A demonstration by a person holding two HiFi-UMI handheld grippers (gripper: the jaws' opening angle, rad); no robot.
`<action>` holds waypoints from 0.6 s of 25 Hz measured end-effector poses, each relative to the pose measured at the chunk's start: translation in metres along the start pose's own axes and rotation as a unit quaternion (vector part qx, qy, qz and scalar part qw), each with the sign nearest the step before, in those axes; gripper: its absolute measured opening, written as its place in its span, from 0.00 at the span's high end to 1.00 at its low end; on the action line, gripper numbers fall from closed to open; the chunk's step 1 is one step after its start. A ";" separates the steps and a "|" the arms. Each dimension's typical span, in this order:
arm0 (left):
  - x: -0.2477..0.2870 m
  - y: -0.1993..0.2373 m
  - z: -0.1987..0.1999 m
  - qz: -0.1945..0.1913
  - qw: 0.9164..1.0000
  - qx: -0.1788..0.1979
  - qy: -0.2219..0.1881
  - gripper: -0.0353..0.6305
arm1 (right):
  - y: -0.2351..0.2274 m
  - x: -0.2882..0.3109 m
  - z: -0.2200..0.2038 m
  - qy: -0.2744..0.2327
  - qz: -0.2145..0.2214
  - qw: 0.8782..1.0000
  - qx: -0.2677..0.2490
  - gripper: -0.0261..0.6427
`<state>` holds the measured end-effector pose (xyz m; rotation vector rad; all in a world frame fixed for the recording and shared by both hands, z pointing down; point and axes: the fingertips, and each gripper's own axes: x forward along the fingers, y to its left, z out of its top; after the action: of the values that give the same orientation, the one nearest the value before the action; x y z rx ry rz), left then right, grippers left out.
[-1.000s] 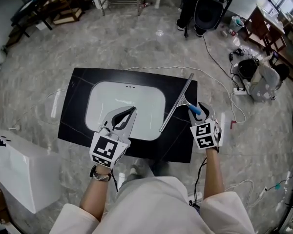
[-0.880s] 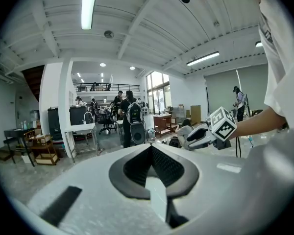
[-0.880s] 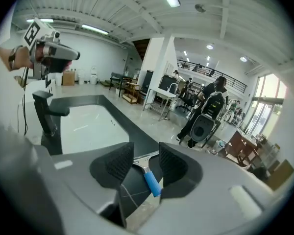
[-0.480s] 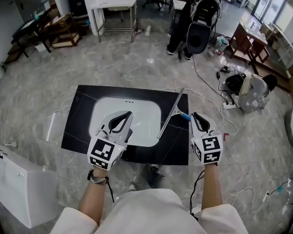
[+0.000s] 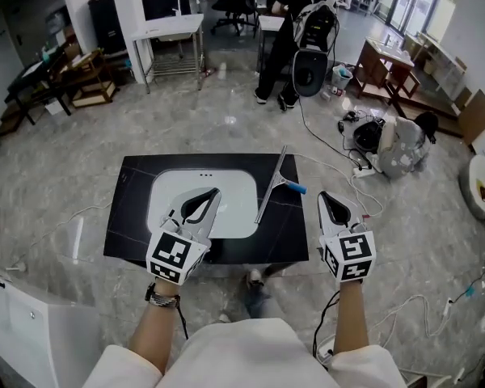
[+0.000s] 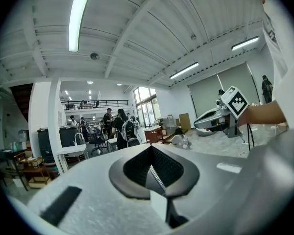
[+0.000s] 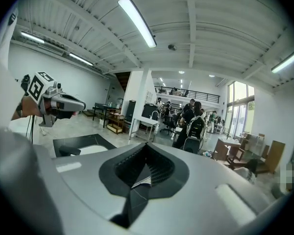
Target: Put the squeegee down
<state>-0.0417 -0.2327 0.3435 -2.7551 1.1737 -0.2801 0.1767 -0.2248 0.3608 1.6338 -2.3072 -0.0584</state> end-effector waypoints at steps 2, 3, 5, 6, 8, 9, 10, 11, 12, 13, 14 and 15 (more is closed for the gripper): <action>-0.008 -0.008 0.004 -0.007 1.000 0.005 -0.004 0.95 | 0.006 -0.016 0.003 -0.001 -0.006 1.000 0.001 0.95; -0.012 -0.012 0.005 -0.010 1.000 0.007 -0.006 0.95 | 0.009 -0.024 0.005 -0.003 -0.009 1.000 0.000 0.95; -0.020 -0.018 0.008 -0.014 1.000 0.011 -0.010 0.95 | 0.016 -0.039 0.009 -0.006 -0.012 1.000 0.001 0.95; -0.024 -0.021 0.010 -0.016 1.000 0.013 -0.013 0.95 | 0.020 -0.045 0.012 -0.008 -0.013 1.000 0.002 0.95; -0.034 -0.026 0.014 -0.017 1.000 0.016 -0.018 0.95 | 0.028 -0.058 0.017 -0.014 -0.012 1.000 0.006 0.95; -0.039 -0.028 0.016 -0.019 0.999 0.018 -0.020 0.95 | 0.033 -0.064 0.021 -0.017 -0.011 1.000 0.008 0.95; -0.045 -0.030 0.018 -0.020 0.999 0.019 -0.021 0.95 | 0.038 -0.070 0.024 -0.021 -0.010 1.000 0.009 0.95; -0.051 -0.033 0.021 -0.022 0.999 0.021 -0.022 0.95 | 0.043 -0.077 0.028 -0.025 -0.009 1.000 0.010 0.95; -0.056 -0.035 0.023 -0.025 0.999 0.023 -0.023 0.95 | 0.048 -0.083 0.032 -0.028 -0.009 1.000 0.009 0.95; -0.061 -0.038 0.026 -0.027 0.999 0.025 -0.024 0.95 | 0.053 -0.088 0.035 -0.031 -0.007 0.999 0.008 0.95; -0.066 -0.041 0.028 -0.028 0.999 0.026 -0.025 0.95 | 0.058 -0.093 0.038 -0.033 -0.006 0.999 0.008 0.95; -0.070 -0.043 0.031 -0.029 0.999 0.027 -0.027 0.95 | 0.062 -0.098 0.041 -0.035 -0.003 0.999 0.007 0.95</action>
<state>-0.0523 -0.1508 0.3133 -2.7355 1.0601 -0.2383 0.1382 -0.1186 0.3124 1.6719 -2.3593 -0.1037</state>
